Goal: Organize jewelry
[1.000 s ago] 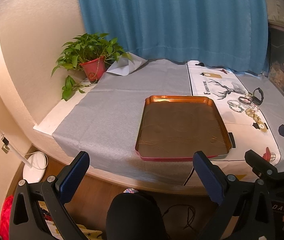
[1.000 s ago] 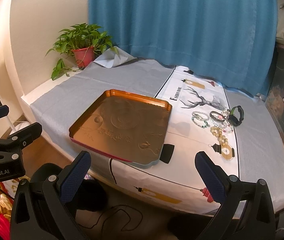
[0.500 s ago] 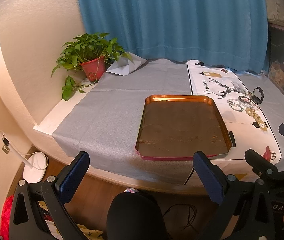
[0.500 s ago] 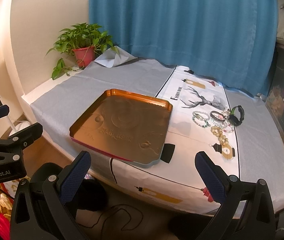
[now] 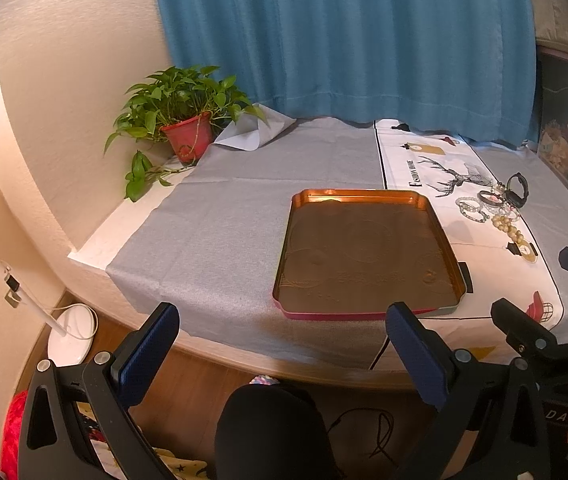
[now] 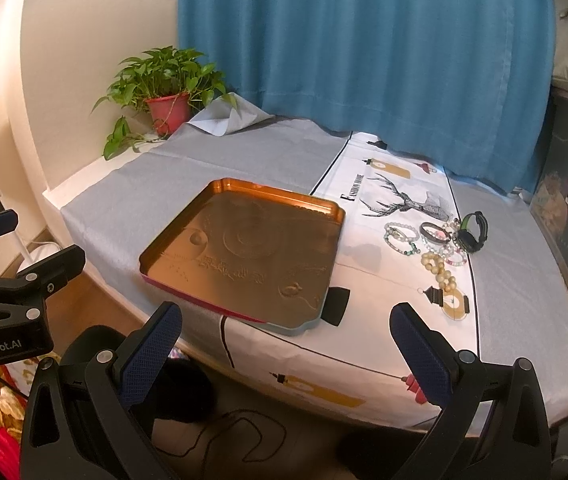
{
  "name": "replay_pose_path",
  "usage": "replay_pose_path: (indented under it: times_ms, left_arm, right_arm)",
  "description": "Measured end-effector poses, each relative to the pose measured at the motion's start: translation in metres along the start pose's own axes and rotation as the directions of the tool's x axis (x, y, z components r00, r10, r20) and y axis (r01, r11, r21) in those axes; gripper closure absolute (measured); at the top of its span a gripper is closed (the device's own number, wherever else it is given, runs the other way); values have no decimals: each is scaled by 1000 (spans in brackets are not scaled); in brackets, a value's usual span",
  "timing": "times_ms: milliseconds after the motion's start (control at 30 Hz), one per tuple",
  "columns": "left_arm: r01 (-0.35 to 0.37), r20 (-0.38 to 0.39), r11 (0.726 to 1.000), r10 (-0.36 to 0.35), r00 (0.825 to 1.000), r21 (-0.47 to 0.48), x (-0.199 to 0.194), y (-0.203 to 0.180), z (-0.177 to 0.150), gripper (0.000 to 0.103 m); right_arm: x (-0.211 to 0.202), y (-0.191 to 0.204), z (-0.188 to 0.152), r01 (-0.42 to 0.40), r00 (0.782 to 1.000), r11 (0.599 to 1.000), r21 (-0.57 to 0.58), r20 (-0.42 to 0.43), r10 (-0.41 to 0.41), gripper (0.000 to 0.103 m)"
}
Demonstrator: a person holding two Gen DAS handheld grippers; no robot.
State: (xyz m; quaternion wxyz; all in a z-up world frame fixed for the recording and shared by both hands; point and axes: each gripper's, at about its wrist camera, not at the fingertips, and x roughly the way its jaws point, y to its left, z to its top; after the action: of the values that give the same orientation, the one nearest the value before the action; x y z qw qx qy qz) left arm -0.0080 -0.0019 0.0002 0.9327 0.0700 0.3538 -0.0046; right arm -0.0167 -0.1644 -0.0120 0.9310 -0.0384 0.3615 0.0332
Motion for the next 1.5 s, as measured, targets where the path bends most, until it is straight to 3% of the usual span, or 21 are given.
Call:
replay_pose_path:
  times_ms: [633,867,1033,1233,1333,1500]
  left_arm:
    - [-2,3,1000,2,1000,8,-3,1,-1,0]
    - [11,-37,999,-9,999,47,11,-1,-3,0]
    - [44,-91,997,-38,995,62,29,-16,3,0]
    - [73,-145,989,-54,988,125,54,-53,16,0]
    - [99,-178,982,-70,982,164,72,-80,31,0]
    - [122,-190,970,-82,978,210,97,-123,62,0]
  right_arm:
    - [0,2,1,-1,1000,1000,-1,2,1,0]
    - [3,0,-3,-4,1000,999,38,14,4,0]
    - [24,-49,-10,65,998,988,138,-4,-65,0]
    - [74,-152,-6,190,981,952,241,-73,-177,0]
    - [114,-193,-1,179,980,949,260,-128,-150,0]
    - [187,-218,6,146,968,969,198,-232,-98,0]
